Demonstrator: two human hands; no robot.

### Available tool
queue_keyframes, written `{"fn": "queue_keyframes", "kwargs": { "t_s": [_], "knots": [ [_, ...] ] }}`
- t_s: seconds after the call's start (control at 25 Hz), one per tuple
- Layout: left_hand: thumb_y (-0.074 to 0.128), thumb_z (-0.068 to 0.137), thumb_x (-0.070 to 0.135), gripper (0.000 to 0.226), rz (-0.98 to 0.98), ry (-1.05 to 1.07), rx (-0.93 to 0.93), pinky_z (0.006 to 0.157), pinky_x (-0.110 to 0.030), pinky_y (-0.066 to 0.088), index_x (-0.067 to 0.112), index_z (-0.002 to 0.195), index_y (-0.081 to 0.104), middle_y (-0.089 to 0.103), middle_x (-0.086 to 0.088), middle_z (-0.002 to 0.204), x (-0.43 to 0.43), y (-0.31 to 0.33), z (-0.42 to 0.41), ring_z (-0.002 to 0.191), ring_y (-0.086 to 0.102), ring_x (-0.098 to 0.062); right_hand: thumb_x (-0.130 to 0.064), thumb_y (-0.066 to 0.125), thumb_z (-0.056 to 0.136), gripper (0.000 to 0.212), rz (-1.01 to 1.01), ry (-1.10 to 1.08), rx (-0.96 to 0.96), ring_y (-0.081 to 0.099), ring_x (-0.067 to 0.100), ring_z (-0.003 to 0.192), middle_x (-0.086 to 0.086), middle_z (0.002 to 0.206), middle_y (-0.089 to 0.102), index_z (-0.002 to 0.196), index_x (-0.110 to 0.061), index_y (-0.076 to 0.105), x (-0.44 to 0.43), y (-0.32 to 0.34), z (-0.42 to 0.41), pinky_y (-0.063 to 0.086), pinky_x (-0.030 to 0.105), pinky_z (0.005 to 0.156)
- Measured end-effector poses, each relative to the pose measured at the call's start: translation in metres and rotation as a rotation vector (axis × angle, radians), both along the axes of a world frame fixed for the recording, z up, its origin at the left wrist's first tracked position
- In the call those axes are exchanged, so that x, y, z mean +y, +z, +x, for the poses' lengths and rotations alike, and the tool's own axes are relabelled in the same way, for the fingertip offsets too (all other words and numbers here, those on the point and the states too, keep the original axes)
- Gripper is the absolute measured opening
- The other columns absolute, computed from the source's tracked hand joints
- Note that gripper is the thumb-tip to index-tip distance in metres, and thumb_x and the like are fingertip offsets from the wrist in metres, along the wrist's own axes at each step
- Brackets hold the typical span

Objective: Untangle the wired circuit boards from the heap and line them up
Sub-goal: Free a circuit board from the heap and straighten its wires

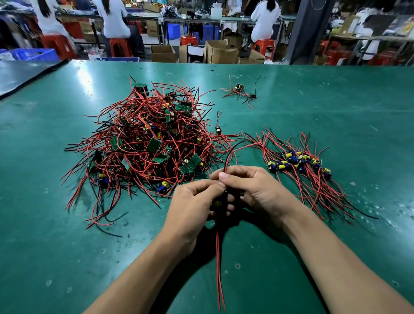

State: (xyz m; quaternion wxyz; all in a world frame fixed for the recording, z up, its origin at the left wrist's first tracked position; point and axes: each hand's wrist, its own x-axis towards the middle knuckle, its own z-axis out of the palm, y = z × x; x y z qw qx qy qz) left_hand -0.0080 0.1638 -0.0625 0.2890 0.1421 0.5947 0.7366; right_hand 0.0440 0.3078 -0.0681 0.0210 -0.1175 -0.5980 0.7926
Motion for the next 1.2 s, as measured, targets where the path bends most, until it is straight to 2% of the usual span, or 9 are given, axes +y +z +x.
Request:
{"fn": "queue_keyframes", "kwargs": {
  "t_s": [0.16, 0.24, 0.32, 0.44, 0.6, 0.72, 0.88, 1.0, 1.2],
  "knots": [
    [0.060, 0.090, 0.001, 0.018, 0.007, 0.037, -0.041, 0.046, -0.025, 0.053, 0.003, 0.076, 0.071, 0.067, -0.014, 0.064, 0.002, 0.001, -0.001, 0.050, 0.060, -0.019, -0.023, 0.078, 0.084, 0.024, 0.027, -0.131, 0.021, 0.055, 0.018, 0.051, 0.012, 0.074, 0.063, 0.090, -0.001, 0.072, -0.006, 0.000, -0.003, 0.052, 0.028, 0.051],
    [0.062, 0.089, 0.001, 0.017, 0.013, 0.032, -0.056, 0.044, -0.022, 0.049, 0.003, 0.074, 0.070, 0.065, -0.013, 0.062, 0.002, 0.002, -0.002, 0.048, 0.058, -0.018, -0.024, 0.078, 0.084, 0.030, 0.077, -0.227, 0.017, 0.044, 0.015, 0.043, 0.008, 0.060, 0.051, 0.092, 0.003, 0.069, -0.006, -0.002, -0.005, 0.041, 0.021, 0.044],
    [0.063, 0.088, 0.003, 0.016, -0.002, 0.014, -0.044, 0.045, -0.021, 0.046, 0.004, 0.073, 0.070, 0.064, -0.013, 0.062, 0.002, 0.001, -0.003, 0.048, 0.056, -0.018, -0.026, 0.076, 0.086, 0.023, 0.123, -0.329, 0.007, 0.029, 0.011, 0.039, 0.002, 0.050, 0.036, 0.089, -0.003, 0.073, -0.003, -0.002, -0.009, 0.023, 0.016, 0.043],
    [0.065, 0.087, 0.005, 0.016, -0.028, -0.021, -0.004, 0.052, -0.024, 0.046, 0.004, 0.072, 0.071, 0.065, -0.012, 0.062, 0.002, 0.001, -0.002, 0.052, 0.057, -0.019, -0.021, 0.071, 0.090, 0.014, 0.079, -0.442, 0.033, 0.027, 0.006, 0.036, -0.005, 0.045, 0.036, 0.082, -0.010, 0.074, 0.002, -0.001, -0.013, 0.021, 0.014, 0.038],
    [0.066, 0.087, 0.007, 0.016, -0.043, -0.046, 0.018, 0.051, -0.022, 0.049, 0.003, 0.072, 0.072, 0.066, -0.013, 0.064, 0.001, 0.001, -0.004, 0.053, 0.057, -0.020, -0.018, 0.066, 0.093, 0.016, -0.058, -0.487, 0.090, 0.029, 0.003, 0.037, -0.011, 0.051, 0.052, 0.084, -0.005, 0.065, 0.006, 0.001, -0.016, 0.025, 0.015, 0.037],
    [0.066, 0.086, 0.008, 0.016, -0.044, -0.063, 0.021, 0.050, -0.021, 0.048, 0.002, 0.073, 0.072, 0.066, -0.013, 0.064, 0.001, 0.001, -0.003, 0.053, 0.057, -0.020, -0.021, 0.063, 0.093, 0.020, -0.218, -0.469, 0.069, 0.027, 0.002, 0.036, -0.009, 0.054, 0.047, 0.082, -0.005, 0.063, 0.012, 0.005, -0.015, 0.022, 0.014, 0.035],
    [0.067, 0.086, 0.008, 0.017, -0.040, -0.096, 0.045, 0.051, -0.022, 0.048, 0.005, 0.071, 0.074, 0.067, -0.012, 0.065, 0.000, 0.000, -0.003, 0.053, 0.058, -0.018, -0.025, 0.066, 0.082, 0.029, -0.542, -0.304, 0.009, 0.028, 0.003, 0.035, -0.003, 0.059, 0.037, 0.059, -0.008, 0.066, 0.019, 0.013, -0.010, 0.021, 0.014, 0.035],
    [0.066, 0.087, 0.010, 0.017, -0.047, -0.122, 0.073, 0.051, -0.022, 0.047, 0.005, 0.073, 0.075, 0.068, -0.011, 0.066, -0.001, -0.001, -0.002, 0.054, 0.058, -0.018, -0.023, 0.066, 0.079, 0.026, -0.685, -0.207, -0.008, 0.030, 0.004, 0.036, -0.003, 0.065, 0.037, 0.060, -0.006, 0.065, 0.024, 0.015, -0.006, 0.022, 0.013, 0.037],
    [0.066, 0.087, 0.009, 0.016, -0.040, -0.099, 0.027, 0.050, -0.021, 0.048, 0.003, 0.074, 0.074, 0.067, -0.013, 0.065, -0.002, -0.002, -0.005, 0.053, 0.058, -0.018, -0.022, 0.066, 0.079, 0.021, -0.609, -0.319, -0.006, 0.030, 0.003, 0.040, -0.002, 0.065, 0.041, 0.070, -0.004, 0.067, 0.026, 0.013, -0.006, 0.022, 0.013, 0.040]
  ]
}}
